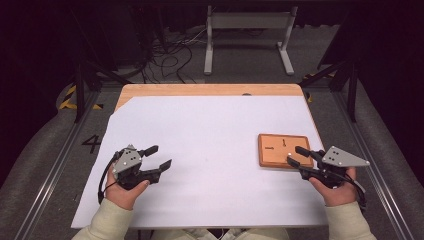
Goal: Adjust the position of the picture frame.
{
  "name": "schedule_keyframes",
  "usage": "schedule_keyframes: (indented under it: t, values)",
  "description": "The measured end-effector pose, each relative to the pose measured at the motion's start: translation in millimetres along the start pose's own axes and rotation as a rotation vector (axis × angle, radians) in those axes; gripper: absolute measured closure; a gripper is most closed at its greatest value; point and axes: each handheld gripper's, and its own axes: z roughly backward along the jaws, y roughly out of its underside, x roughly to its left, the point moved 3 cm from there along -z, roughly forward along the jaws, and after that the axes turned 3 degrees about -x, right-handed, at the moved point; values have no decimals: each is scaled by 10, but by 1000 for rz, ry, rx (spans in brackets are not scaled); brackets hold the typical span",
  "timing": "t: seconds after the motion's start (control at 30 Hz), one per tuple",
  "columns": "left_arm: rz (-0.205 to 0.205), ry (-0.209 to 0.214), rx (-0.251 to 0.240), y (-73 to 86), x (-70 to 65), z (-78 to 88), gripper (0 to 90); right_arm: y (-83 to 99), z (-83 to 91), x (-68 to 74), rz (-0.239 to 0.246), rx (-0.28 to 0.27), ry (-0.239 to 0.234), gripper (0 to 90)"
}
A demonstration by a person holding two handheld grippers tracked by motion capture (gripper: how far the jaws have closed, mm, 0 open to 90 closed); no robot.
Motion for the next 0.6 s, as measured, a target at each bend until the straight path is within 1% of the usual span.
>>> schedule_keyframes:
  t: [0.13, 0.2, 0.23, 0.27, 0.3, 0.33, 0.37, 0.43, 0.5, 0.6]
  values:
    - [-4, -2, 3, 5, 6, -6, 332, -7, -13, -8, 4, 9, 4, 504]
    - [-6, -4, 5, 9, 7, -11, 332, -29, -16, -28, 11, 7, 21, 493]
    - [-9, -6, 8, 10, 6, -13, 331, -47, -17, -45, 8, 1, 28, 498]
    - [-10, -7, 10, 12, 2, -15, 330, -66, -16, -61, -16, 2, 28, 507]
    - [-13, -8, 11, 12, 1, -18, 329, -89, -15, -81, -24, 4, 37, 507]
    - [-12, -7, 11, 14, -3, -23, 328, -112, -11, -107, -19, 9, 54, 507]
    - [-14, -7, 12, 15, -5, -29, 327, -130, -14, -130, -22, 6, 61, 511]
    - [-19, -10, 14, 16, -4, -32, 326, -160, -21, -184, -23, 12, 75, 537]
    - [-20, -11, 16, 18, -3, -34, 326, -165, -25, -202, -26, 18, 75, 552]
    - [-23, -15, 21, 24, -9, -38, 321, -173, -33, -263, -54, 37, 72, 636]
